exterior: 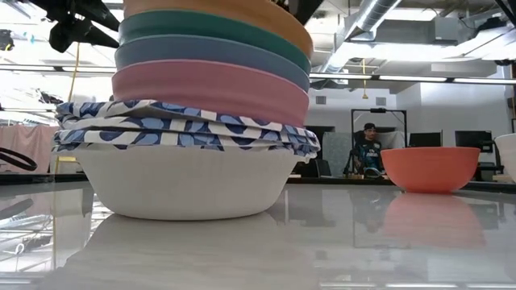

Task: Nest bowls inside each other
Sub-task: Stack the orange bowl into the yellow bowl

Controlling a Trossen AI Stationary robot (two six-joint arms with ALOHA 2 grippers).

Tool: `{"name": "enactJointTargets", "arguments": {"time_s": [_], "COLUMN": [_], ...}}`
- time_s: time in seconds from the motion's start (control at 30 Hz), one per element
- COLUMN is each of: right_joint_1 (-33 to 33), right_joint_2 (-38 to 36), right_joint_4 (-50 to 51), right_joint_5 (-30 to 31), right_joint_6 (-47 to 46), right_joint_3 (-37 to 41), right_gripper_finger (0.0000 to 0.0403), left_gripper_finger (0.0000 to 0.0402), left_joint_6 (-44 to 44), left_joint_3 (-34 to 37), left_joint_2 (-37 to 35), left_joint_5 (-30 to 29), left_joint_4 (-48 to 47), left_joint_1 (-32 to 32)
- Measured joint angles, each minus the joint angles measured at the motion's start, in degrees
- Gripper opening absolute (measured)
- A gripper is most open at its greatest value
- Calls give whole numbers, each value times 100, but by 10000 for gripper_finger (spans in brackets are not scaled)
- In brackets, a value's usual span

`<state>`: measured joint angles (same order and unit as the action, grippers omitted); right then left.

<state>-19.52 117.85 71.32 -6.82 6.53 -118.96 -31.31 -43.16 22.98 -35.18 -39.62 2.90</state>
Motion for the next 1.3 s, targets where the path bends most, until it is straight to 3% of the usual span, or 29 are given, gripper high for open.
{"name": "enactJointTargets", "arguments": {"time_s": [0.27,0.47,0.63,0.73,0.9,1.03,1.3], "right_joint_1": [247,659,843,898,1182,1397,1812], "right_joint_2": [-704,-1224,-1676,-1982,-2726,-3370,-4452], "right_joint_4": [213,1602,1737,1851,1851,1823,1836], "right_joint_5": [418,1482,2025,2456,2646,2651,2454], "right_joint_6": [-919,-2639,-3257,-3740,-4946,-6057,-7948], "right_joint_3": [0,0,200,458,1523,2670,4829], "right_gripper_finger": [16,16,16,16,16,19,64], "left_gripper_finger": [180,180,179,167,128,92,34], "left_joint_6": [-149,-559,-170,169,648,914,783], "left_joint_3": [0,0,42,134,143,140,140], "left_joint_2": [0,26,472,967,1996,2633,3643], "left_joint_5": [337,838,1786,2042,2318,2969,4040], "left_joint_4": [4,202,887,1467,2655,3678,4545], "left_joint_1": [0,2,4,62,235,273,273]}}
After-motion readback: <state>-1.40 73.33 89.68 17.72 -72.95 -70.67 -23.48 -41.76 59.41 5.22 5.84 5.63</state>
